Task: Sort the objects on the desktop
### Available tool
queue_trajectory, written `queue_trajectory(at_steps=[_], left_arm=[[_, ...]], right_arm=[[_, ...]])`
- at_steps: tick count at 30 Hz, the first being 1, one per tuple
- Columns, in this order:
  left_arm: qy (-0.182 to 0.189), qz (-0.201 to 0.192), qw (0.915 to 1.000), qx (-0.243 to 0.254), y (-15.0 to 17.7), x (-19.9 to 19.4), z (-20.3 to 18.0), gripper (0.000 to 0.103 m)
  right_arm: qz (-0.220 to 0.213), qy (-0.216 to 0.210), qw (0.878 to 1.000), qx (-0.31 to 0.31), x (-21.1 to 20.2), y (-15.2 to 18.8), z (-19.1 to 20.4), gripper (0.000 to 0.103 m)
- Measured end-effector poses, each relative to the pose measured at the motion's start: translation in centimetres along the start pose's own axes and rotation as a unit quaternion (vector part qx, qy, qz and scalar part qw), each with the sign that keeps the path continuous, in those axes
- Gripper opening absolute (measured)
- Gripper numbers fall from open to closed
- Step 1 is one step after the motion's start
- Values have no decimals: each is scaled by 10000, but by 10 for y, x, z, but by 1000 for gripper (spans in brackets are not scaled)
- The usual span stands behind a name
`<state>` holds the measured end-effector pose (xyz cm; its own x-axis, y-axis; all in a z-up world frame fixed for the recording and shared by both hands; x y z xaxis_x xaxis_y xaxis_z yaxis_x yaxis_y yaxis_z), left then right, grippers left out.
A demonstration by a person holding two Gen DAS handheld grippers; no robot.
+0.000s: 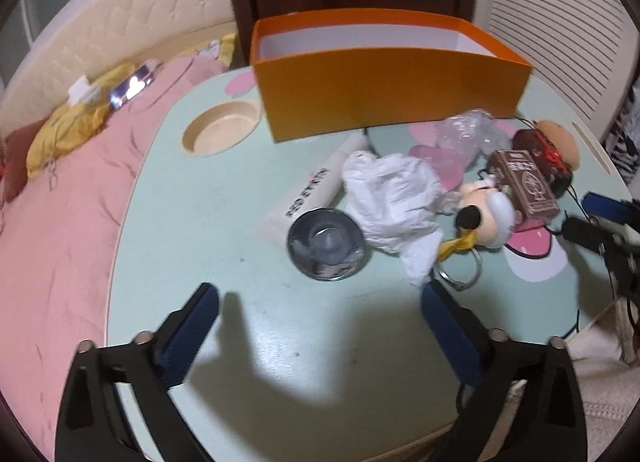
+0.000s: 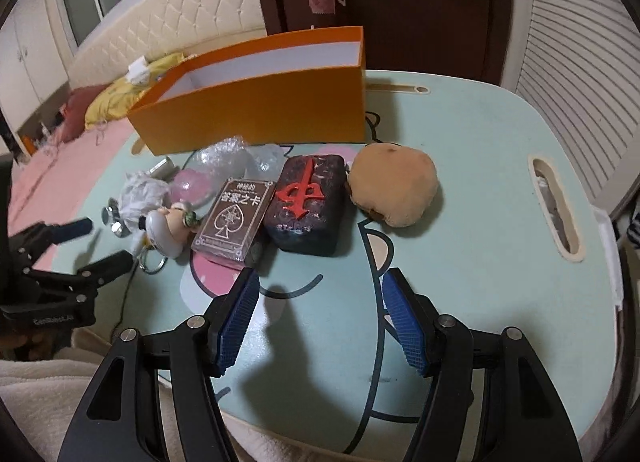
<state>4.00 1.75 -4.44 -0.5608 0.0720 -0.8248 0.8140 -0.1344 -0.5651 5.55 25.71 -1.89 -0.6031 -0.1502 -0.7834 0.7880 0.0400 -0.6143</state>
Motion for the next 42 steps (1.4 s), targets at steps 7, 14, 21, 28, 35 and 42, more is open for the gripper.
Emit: queue_trajectory(at_steps=[7, 14, 21, 28, 35, 42], left_arm=[[77, 10, 9999, -98, 3, 2, 6, 103], [97, -7, 9999, -64, 4, 1, 4, 103], [63, -8, 9999, -112, 1, 3, 0, 103], [63, -37, 9999, -112, 1, 3, -2, 103], [72, -54, 9999, -110, 2, 3, -2, 103], [75, -64, 9999, -102, 3, 3, -2, 103]], right_arm=[[133, 227, 9986, -458, 4, 3, 13, 85], [177, 331, 9971, -663, 8, 7, 18, 89], [225, 304, 9968, -706, 10, 7, 18, 97], [233, 301, 9968, -708, 9, 6, 18, 97], [259, 286, 9965, -740, 10, 6, 18, 102], [250, 280, 9964, -757, 11, 6, 17, 103]])
Point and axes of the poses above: each gripper's, at about its wrist camera, not at the fingertips, and x roughly the way its jaws point, z to its left, y to its underside, the point moved 3 cm from there along x, roughly the way its jaws point, and after that the axes turned 1 degree about -y, right-handed, at the moved point
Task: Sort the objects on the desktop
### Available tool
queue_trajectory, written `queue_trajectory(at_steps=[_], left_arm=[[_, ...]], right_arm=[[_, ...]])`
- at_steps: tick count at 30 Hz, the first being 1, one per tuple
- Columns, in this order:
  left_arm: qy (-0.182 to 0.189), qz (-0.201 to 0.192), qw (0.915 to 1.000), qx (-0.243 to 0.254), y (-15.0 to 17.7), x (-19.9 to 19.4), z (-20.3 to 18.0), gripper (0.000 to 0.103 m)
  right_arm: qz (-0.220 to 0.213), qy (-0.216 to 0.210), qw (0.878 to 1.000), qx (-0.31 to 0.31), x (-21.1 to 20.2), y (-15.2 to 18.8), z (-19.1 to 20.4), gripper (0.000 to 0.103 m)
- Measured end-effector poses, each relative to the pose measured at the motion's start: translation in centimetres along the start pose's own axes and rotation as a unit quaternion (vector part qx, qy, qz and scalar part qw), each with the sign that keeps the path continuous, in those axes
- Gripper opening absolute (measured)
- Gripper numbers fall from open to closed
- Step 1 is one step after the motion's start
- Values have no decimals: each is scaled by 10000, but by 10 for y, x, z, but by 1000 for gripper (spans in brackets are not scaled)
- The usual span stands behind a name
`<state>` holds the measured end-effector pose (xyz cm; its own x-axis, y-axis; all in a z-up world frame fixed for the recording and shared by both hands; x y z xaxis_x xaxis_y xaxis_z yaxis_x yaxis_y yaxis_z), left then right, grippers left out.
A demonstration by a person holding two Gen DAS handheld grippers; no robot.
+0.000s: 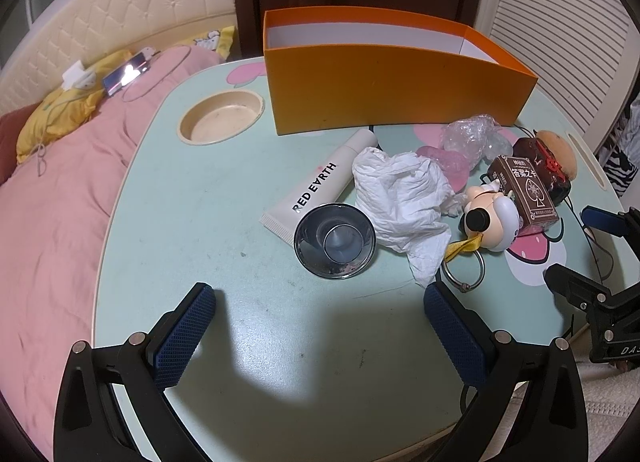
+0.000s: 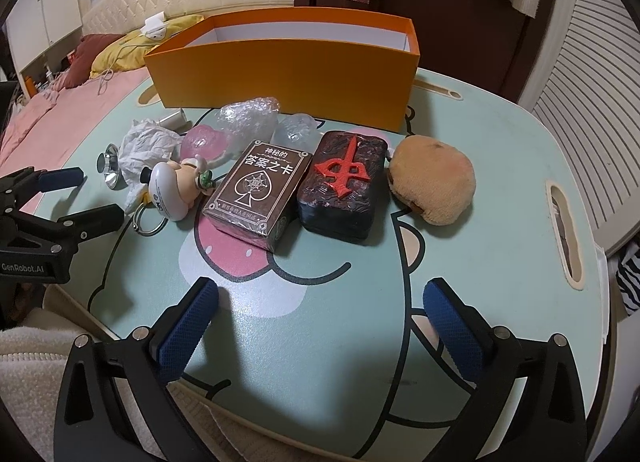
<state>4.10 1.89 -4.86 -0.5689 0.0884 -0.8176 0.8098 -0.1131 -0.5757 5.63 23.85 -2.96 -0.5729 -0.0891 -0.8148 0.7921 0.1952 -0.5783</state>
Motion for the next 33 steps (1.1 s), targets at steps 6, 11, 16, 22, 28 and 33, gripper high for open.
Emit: queue_trajectory(at_steps=[6, 11, 16, 22, 28, 33], left_arm=[[23, 3, 10000, 38, 1, -2, 3, 103], [25, -8, 10000, 49, 1, -2, 4, 103], [33, -10, 10000, 57, 1, -3, 5, 103], [48, -15, 10000, 62, 3, -4, 5, 103], [95, -64, 9998, 144, 4, -5, 9, 103], [109, -107, 9997, 166, 5, -6, 8, 103]], right_arm=[[-8, -5, 10000, -9, 0, 0, -1, 103], [-13, -5, 10000, -11, 1, 0, 0, 103], [-16, -4, 10000, -10, 0, 0, 0, 103], [-18, -4, 10000, -10, 0, 0, 0, 103], [-20, -4, 10000, -10, 0, 0, 0, 103], [-20, -2, 10000, -6, -1, 0, 0, 103]])
Point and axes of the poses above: each gripper's, at about its wrist camera, not at the fingertips, and x roughly the way its jaws point, z to its left, y to its underside, the point moved 3 cm from there along x, roughly the way its jaws point, and after that the axes turned 1 degree about -y, right-handed, at the moved point
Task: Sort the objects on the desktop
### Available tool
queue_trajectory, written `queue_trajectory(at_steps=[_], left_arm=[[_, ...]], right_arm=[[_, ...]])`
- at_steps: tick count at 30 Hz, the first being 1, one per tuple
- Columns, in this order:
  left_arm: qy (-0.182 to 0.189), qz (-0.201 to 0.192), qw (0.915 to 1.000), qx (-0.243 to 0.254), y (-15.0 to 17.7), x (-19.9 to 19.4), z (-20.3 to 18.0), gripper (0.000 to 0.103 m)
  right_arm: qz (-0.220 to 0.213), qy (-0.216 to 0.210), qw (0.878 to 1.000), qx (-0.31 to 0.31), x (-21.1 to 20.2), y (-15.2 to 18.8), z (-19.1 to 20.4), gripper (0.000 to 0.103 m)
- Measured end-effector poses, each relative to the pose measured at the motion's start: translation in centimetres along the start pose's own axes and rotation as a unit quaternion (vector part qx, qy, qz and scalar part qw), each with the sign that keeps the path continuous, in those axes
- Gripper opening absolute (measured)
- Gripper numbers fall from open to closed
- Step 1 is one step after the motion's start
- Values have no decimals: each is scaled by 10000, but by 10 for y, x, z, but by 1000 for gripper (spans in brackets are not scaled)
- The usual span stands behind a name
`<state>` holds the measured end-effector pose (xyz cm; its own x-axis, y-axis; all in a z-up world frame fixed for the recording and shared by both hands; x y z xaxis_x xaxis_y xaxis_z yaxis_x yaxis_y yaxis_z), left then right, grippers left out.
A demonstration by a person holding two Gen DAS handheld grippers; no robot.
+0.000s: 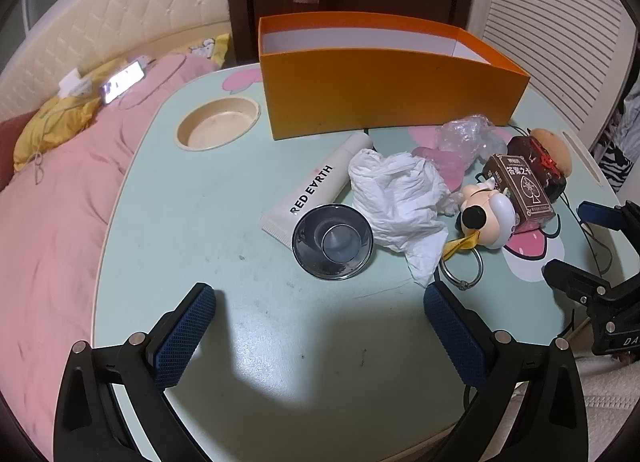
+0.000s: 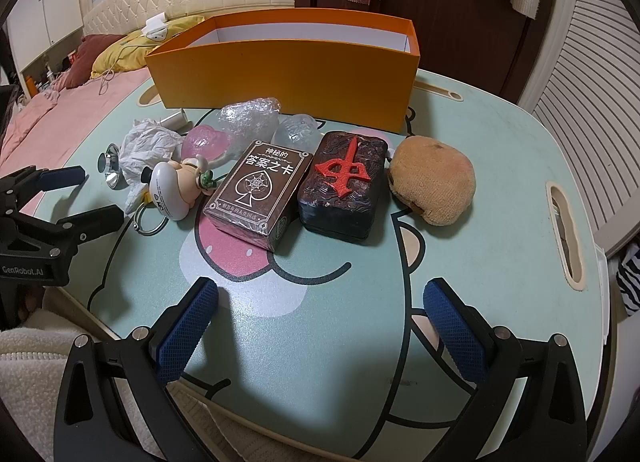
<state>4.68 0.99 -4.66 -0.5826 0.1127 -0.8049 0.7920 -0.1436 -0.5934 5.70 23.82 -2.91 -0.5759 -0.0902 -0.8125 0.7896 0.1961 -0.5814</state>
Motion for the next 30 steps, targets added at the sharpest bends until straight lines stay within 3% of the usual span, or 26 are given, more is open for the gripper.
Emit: queue_trajectory(at_steps=[30], left_arm=[[42, -102, 9999, 69, 3, -1, -1, 103]], right_arm=[[-2, 9, 10000, 14, -2, 1, 2, 103]])
Point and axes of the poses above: each gripper's, at about its wrist camera, not at the fingertips, and x roughly the way its jaws point, z to its left, y to its underside, the point moved 3 cm from there along x, roughly the way its jaws point, and after that the axes turned 1 degree about -y, right-handed, at the moved point
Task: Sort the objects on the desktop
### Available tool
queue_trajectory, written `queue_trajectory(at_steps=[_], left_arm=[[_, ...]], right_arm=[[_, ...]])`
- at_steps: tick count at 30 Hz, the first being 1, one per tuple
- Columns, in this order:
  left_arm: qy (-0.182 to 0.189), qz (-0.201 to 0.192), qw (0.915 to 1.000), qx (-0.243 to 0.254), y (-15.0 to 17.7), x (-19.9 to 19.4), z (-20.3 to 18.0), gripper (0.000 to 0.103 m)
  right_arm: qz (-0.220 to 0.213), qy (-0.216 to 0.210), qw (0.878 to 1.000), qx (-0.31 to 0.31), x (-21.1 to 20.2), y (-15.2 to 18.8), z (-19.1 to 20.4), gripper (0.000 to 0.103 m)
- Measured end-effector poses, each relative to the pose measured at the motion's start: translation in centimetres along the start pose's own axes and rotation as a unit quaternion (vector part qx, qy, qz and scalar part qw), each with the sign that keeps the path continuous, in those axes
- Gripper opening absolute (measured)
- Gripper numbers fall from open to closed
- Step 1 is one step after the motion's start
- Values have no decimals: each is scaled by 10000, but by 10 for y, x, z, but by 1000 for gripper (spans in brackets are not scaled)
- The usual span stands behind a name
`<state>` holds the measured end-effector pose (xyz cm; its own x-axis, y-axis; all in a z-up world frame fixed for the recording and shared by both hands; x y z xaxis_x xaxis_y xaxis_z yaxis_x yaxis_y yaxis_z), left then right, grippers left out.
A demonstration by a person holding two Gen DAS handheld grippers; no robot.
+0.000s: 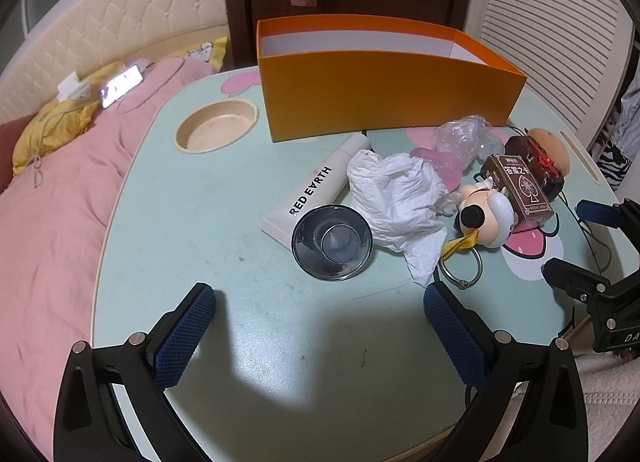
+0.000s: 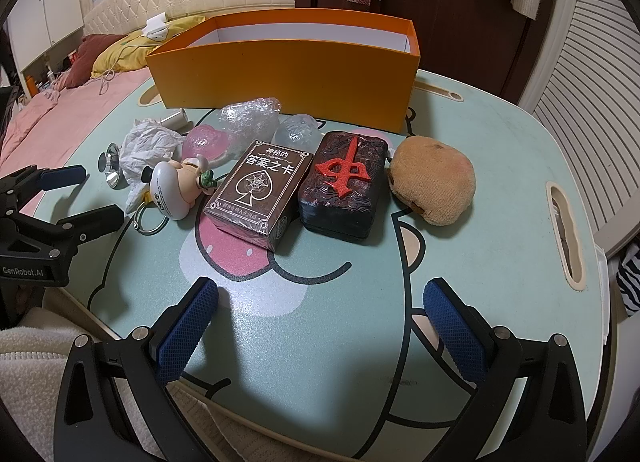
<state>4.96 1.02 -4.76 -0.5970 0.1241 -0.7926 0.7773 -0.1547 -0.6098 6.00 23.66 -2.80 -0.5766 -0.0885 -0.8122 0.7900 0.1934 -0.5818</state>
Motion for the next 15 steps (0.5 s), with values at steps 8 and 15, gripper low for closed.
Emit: queue_trajectory(at_steps=[8, 15], left_arm=[[4, -1, 10000, 0, -1, 0, 0, 103], [5, 2, 10000, 4, -1, 0, 0, 103]], right_arm=[[1, 0, 10000, -1, 0, 0, 0, 103], [-1, 5, 10000, 6, -1, 1, 1, 103]])
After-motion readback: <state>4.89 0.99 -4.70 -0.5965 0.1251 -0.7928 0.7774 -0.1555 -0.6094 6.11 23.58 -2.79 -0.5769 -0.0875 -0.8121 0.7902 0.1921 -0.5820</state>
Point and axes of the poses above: each gripper's, at about its wrist camera, not at the fingertips, and x roughly the way its jaws point, z to its left, y to its underside, the point moved 3 cm from there along x, roughly the way its jaws point, and after that the axes turned 1 degree about -y, right-handed, at the moved point
